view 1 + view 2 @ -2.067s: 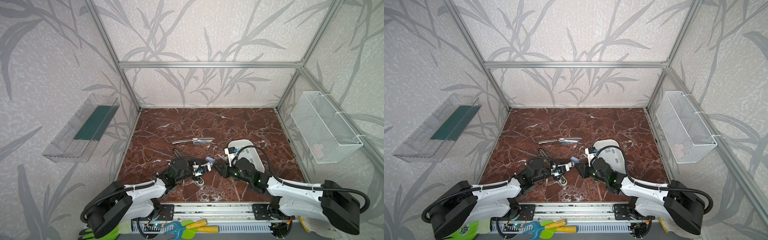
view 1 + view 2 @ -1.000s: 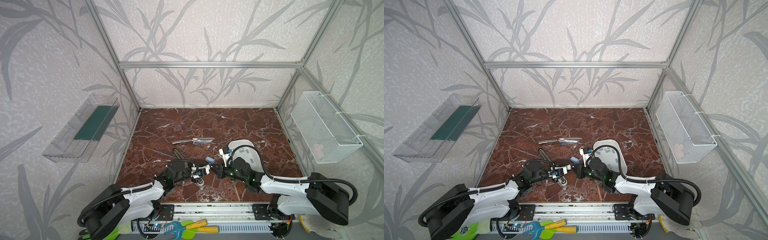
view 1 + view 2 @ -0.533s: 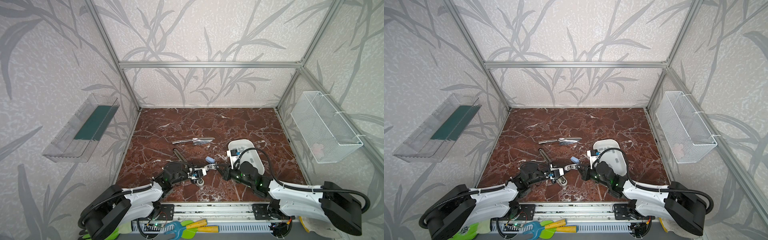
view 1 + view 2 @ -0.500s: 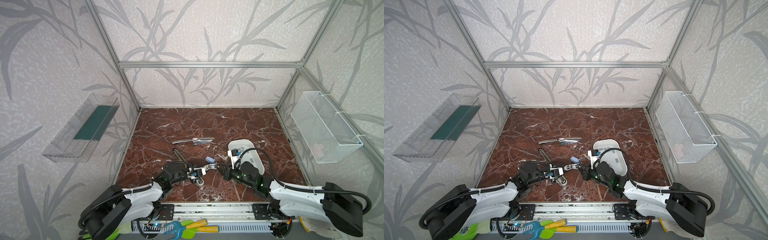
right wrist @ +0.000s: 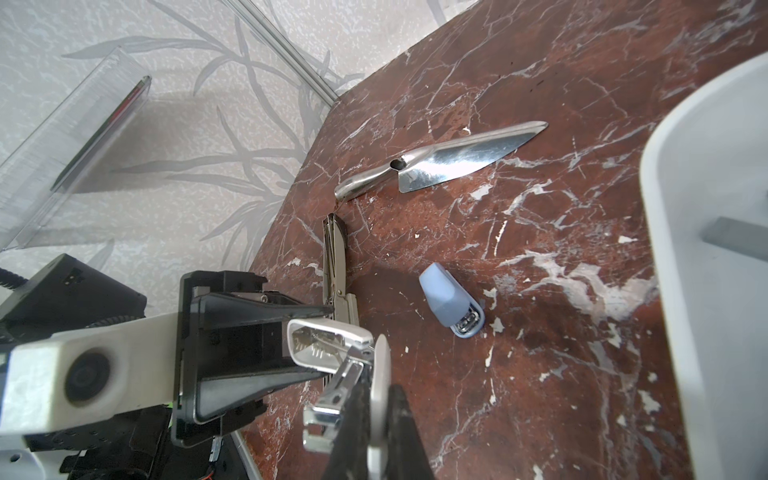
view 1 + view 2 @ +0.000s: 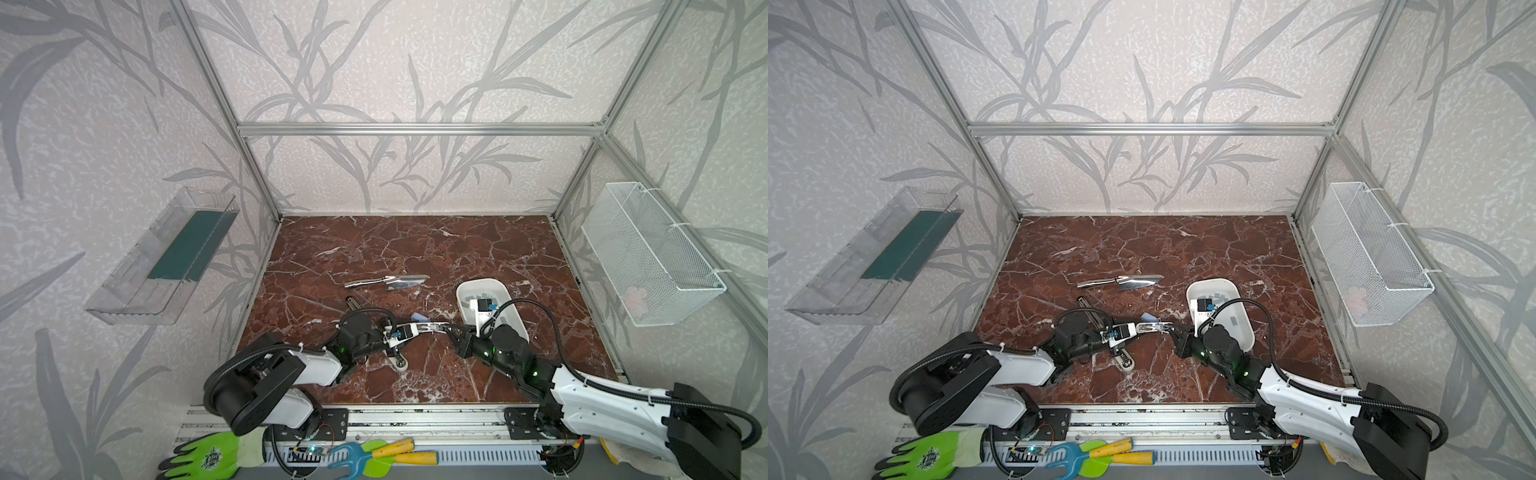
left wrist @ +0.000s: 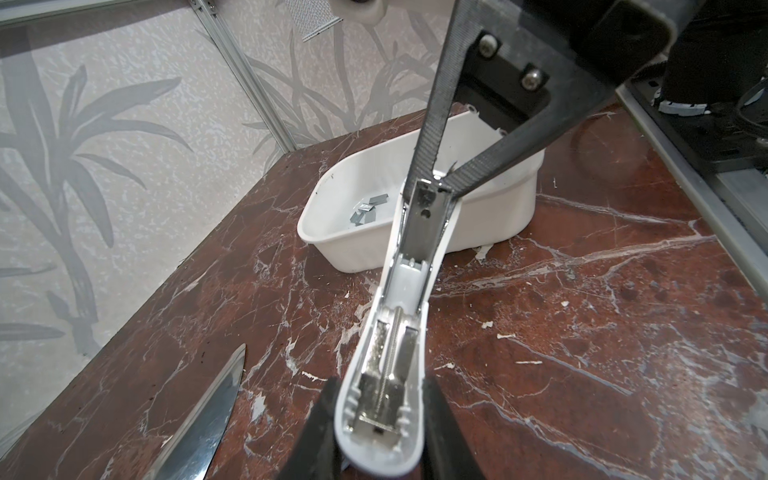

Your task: Load the staples into the stapler

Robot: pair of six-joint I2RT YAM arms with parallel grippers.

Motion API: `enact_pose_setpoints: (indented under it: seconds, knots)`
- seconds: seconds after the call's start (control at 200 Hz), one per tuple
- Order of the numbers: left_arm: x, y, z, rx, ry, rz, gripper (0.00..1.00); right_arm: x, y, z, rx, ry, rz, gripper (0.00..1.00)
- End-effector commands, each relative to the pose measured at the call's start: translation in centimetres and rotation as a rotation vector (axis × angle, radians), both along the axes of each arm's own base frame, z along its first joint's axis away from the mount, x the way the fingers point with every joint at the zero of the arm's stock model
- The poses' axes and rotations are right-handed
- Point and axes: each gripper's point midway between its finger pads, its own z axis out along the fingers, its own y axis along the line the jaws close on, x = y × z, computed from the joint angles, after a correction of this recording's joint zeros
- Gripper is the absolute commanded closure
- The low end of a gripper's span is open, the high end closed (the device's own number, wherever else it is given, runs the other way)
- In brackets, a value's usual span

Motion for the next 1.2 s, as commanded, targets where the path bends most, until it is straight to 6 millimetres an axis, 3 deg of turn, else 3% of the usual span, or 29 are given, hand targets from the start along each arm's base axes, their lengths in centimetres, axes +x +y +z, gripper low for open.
enact_pose_setpoints:
  seconds: [0.0, 0.11, 0.375, 0.59, 0.765, 0.865, 0.945, 1.055, 1.195]
  knots:
    - [5.6, 3.0, 0.6, -0.024, -0.073, 0.306, 0.83, 0.0, -0.9, -0.2, 0.008, 0.01, -0.032, 1.0]
    - [6.2, 3.3, 0.5, -0.061, -0.092, 0.344, 0.64, -0.1, -1.0, 0.2, 0.021, 0.001, -0.033, 1.0]
    - [6.5, 3.1, 0.7, -0.078, -0.075, 0.348, 0.45, -0.1, -1.4, 0.6, 0.032, -0.012, -0.047, 1.0]
    - [3.9, 3.2, 2.8, -0.139, -0.084, 0.267, 0.32, 0.5, -2.5, -0.4, 0.009, 0.016, -0.116, 1.0]
    - [1.0, 2.0, 4.3, -0.114, -0.017, 0.108, 0.3, 0.4, -2.0, 0.0, -0.004, 0.019, -0.093, 1.0]
    - [-2.8, 0.4, 4.2, 0.014, 0.074, -0.133, 0.34, 0.4, -1.2, 0.2, 0.017, 0.02, -0.068, 1.0]
    - [-4.8, 0.1, 4.8, 0.026, 0.103, -0.229, 0.36, 0.4, -0.6, 0.3, 0.028, 0.02, -0.045, 1.0]
    - [-5.3, -0.1, 4.9, -0.037, 0.052, -0.255, 0.36, 0.3, 0.1, 0.4, 0.043, 0.012, -0.018, 1.0]
    - [-4.2, -0.9, 5.0, -0.055, 0.068, -0.241, 0.36, -0.1, 0.8, 0.6, 0.044, 0.004, 0.02, 1.0]
